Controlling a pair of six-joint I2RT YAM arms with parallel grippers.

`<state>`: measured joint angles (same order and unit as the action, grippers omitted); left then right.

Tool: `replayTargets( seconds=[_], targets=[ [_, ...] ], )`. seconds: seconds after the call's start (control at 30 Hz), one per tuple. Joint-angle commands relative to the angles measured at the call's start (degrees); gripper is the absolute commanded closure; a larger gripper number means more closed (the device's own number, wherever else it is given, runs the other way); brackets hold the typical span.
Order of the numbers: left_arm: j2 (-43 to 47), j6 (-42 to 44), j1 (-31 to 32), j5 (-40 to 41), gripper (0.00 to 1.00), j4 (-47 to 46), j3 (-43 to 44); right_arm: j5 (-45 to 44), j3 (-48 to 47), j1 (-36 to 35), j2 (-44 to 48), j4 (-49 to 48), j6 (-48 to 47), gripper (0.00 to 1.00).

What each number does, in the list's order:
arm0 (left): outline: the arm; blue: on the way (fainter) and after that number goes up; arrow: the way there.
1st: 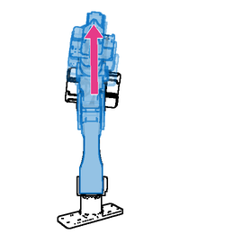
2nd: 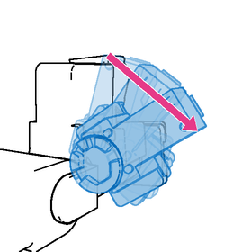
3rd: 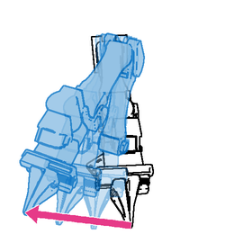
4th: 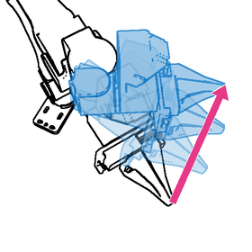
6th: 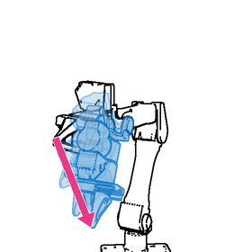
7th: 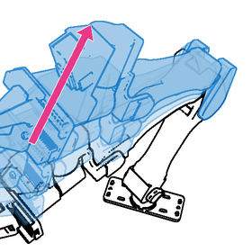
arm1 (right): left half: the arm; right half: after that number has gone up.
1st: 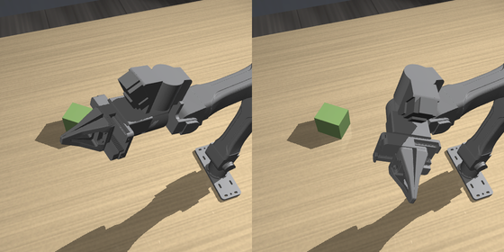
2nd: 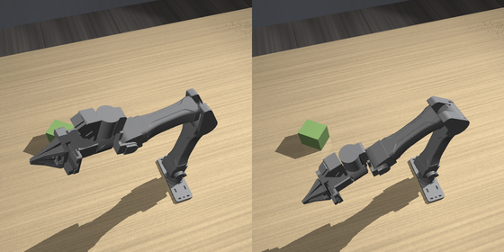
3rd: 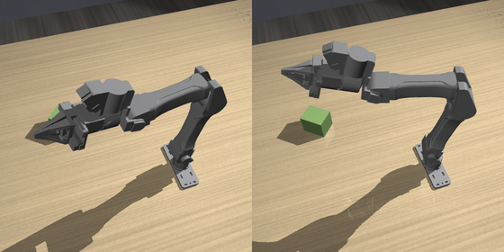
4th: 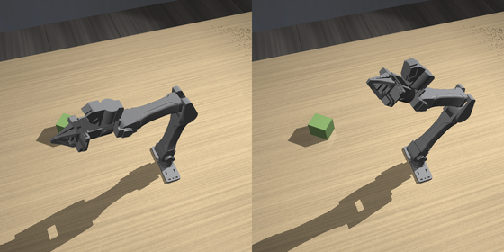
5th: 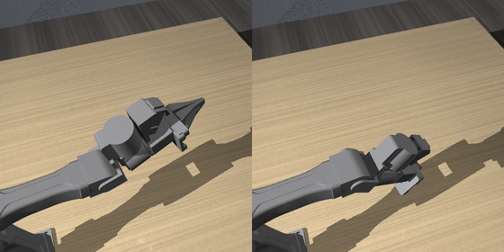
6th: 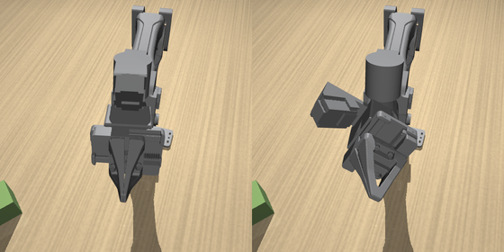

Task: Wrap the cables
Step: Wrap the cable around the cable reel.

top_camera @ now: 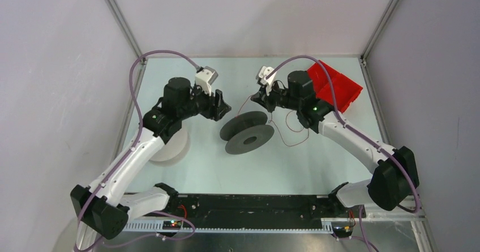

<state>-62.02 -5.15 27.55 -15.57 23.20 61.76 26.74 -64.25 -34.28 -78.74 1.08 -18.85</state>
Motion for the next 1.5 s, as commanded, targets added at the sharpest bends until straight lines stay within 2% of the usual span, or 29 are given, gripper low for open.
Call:
replayTargets(
  seconds=[0.0, 0.13, 0.5, 0.87, 1.13, 1.47],
  targets=[
    [-1.85, -0.09, -0.48, -6.77, 0.34, -2.01, 0.75, 0.84, 0.56, -1.64, -0.11, -3.3, 2.98, 1.0],
    [-4.8, -0.46, -0.39, -11.85, 0.35, -2.48, 1.3, -0.26, 2.44, -2.48, 0.13, -3.49, 4.64, 1.0],
    [-7.55, -1.57, 0.29, -14.6, 0.36, -5.79, -1.18, -1.05, 5.68, -2.86, 2.72, -1.35, 7.9, 1.0],
    [-9.35, -1.45, 5.46, -7.56, 0.37, -7.53, -4.93, -1.25, 5.82, -2.96, 2.34, 3.09, 10.95, 1.0],
    [-10.4, -0.72, 6.14, -4.69, 0.38, -8.13, -5.56, -1.16, 5.8, -2.93, 1.32, 4.22, 11.94, 1.0],
    [-12.24, 0.38, 7.12, 0.85, 0.45, -8.12, -6.93, 0.49, 7.07, -2.32, 0.25, 2.37, 13.07, 1.0]
  ],
)
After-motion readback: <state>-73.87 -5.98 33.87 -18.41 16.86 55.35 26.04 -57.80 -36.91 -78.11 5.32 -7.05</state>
